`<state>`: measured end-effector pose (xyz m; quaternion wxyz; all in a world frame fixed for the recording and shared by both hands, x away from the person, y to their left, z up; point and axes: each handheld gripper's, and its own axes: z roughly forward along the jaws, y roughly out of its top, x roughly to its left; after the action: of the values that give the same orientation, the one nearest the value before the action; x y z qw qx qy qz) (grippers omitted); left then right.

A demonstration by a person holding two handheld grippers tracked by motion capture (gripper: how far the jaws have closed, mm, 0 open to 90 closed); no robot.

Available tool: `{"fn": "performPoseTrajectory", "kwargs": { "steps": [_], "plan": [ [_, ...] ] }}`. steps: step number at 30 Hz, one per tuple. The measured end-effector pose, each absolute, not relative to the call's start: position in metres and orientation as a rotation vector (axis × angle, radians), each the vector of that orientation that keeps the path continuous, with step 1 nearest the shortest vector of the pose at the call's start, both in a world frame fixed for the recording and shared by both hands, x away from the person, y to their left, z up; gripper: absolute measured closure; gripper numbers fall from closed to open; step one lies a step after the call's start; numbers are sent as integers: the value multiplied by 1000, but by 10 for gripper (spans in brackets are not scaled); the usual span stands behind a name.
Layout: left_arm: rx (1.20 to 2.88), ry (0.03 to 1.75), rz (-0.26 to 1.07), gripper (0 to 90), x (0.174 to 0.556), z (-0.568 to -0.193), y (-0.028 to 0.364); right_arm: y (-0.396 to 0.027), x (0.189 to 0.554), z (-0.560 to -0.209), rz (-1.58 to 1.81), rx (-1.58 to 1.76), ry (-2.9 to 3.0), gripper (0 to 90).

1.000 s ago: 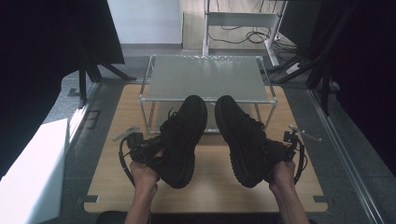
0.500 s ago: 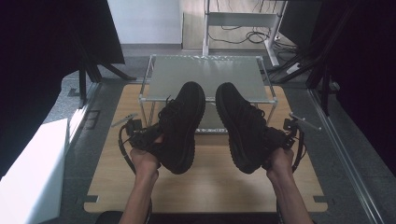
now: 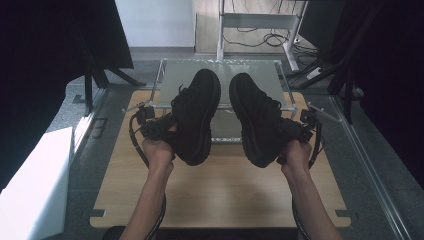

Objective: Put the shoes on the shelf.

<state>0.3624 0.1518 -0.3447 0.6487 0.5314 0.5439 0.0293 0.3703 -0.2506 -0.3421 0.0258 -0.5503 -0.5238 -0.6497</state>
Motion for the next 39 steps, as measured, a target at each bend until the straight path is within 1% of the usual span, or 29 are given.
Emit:
{"fn": "performPoseTrajectory", "kwargs": {
  "steps": [5, 12, 25, 32, 39],
  "plan": [
    [1174, 1258, 56, 794, 377, -338, 149, -249, 383, -337, -2002, -1717, -1595, 721],
    [1168, 1284, 69, 793, 398, -329, 140, -247, 401, -332, -1991, -1758, -1583, 720],
    [1132, 1360, 86, 793, 433, -326, 127, -240, 434, -328, -1969, -1840, -1540, 720],
    [1130, 1395, 116, 791, 450, -318, 123, -235, 454, -325, -1957, -1891, -1502, 720],
    [1145, 1438, 131, 790, 465, -317, 119, -226, 472, -322, -1934, -1942, -1522, 720]
  ]
}}
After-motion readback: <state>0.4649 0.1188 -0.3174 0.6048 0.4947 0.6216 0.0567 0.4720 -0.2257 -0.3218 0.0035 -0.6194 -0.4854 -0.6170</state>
